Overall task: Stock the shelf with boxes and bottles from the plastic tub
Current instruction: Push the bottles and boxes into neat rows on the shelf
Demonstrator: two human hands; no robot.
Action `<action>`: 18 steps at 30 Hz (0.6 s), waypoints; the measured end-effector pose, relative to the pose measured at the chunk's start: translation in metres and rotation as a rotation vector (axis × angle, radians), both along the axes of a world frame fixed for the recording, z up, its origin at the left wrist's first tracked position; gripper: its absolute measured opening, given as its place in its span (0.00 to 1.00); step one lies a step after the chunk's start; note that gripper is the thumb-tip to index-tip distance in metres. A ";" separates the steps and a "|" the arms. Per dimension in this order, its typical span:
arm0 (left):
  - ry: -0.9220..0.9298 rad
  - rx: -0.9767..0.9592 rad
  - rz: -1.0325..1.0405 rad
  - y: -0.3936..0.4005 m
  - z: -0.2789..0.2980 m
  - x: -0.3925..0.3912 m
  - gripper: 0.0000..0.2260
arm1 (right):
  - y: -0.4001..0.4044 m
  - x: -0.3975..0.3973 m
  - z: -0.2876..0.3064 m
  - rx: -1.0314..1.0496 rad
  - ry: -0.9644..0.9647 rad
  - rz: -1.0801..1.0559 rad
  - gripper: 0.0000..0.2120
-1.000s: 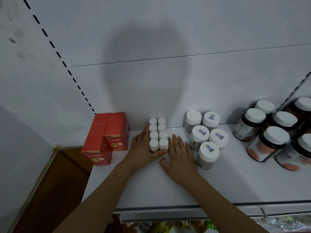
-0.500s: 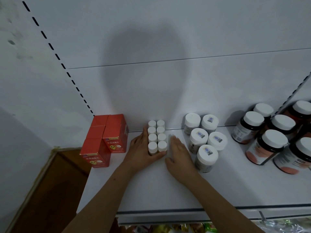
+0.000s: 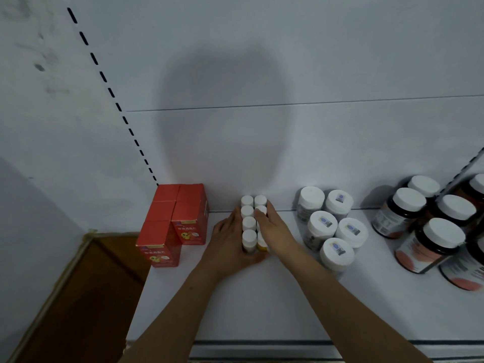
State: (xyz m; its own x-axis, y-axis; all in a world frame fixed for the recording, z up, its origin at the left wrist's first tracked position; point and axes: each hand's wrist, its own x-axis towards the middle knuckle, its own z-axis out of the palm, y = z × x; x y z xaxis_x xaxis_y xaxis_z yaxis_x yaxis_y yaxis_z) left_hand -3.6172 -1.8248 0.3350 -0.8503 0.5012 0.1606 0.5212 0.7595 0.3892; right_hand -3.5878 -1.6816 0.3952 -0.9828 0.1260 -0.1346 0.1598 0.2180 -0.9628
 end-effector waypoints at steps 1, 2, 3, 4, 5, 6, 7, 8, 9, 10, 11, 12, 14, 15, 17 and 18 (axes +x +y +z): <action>0.001 -0.003 0.000 0.000 -0.001 -0.001 0.50 | -0.001 -0.001 -0.002 -0.001 0.001 -0.003 0.13; 0.004 -0.005 0.001 0.000 -0.002 -0.001 0.51 | -0.002 -0.003 -0.004 -0.010 0.005 -0.001 0.13; 0.007 -0.009 0.005 0.000 -0.002 -0.001 0.51 | -0.003 -0.004 -0.007 -0.008 0.006 0.003 0.13; 0.012 -0.013 0.006 0.001 -0.002 -0.001 0.51 | -0.003 -0.005 -0.009 -0.008 0.007 0.007 0.13; 0.017 -0.015 0.007 0.001 -0.001 -0.001 0.51 | -0.003 -0.006 -0.011 -0.013 0.009 0.003 0.13; 0.018 -0.019 0.009 0.001 -0.002 -0.001 0.50 | -0.003 -0.007 -0.013 -0.012 0.010 0.002 0.14; 0.017 -0.021 0.012 0.001 -0.002 -0.002 0.50 | -0.002 -0.007 -0.013 -0.014 0.010 0.008 0.14; 0.015 -0.018 0.013 0.001 -0.002 -0.002 0.50 | -0.002 -0.006 -0.012 -0.009 0.003 0.016 0.14; 0.012 -0.008 0.011 0.001 -0.001 -0.002 0.50 | -0.002 -0.005 -0.012 -0.008 0.001 0.023 0.14; 0.008 0.004 0.008 0.001 0.000 -0.002 0.50 | -0.001 -0.004 -0.012 -0.021 0.001 0.025 0.13; 0.002 0.016 0.008 0.001 0.001 -0.001 0.50 | 0.000 -0.004 -0.013 -0.032 -0.002 0.024 0.13; -0.007 0.022 0.010 0.001 0.002 -0.001 0.51 | 0.000 -0.003 -0.011 -0.047 -0.002 0.023 0.12; -0.012 0.027 0.010 0.000 0.005 0.001 0.52 | 0.000 0.000 -0.009 -0.057 0.006 0.011 0.10; -0.012 0.034 0.009 0.000 0.006 0.002 0.53 | 0.000 0.000 -0.009 -0.056 0.002 0.007 0.09; -0.017 0.064 0.005 0.000 0.011 0.005 0.53 | 0.000 0.003 -0.010 -0.046 -0.009 -0.015 0.10; -0.019 0.079 0.005 0.001 0.013 0.006 0.54 | -0.001 0.005 -0.008 -0.058 -0.013 -0.030 0.13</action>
State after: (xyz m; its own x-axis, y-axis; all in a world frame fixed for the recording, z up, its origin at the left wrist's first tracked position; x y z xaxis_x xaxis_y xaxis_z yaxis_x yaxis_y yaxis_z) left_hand -3.6114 -1.8239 0.3480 -0.8560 0.4836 0.1827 0.5094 0.7286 0.4578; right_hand -3.5829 -1.6823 0.3875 -0.9769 0.1472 -0.1552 0.1779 0.1563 -0.9716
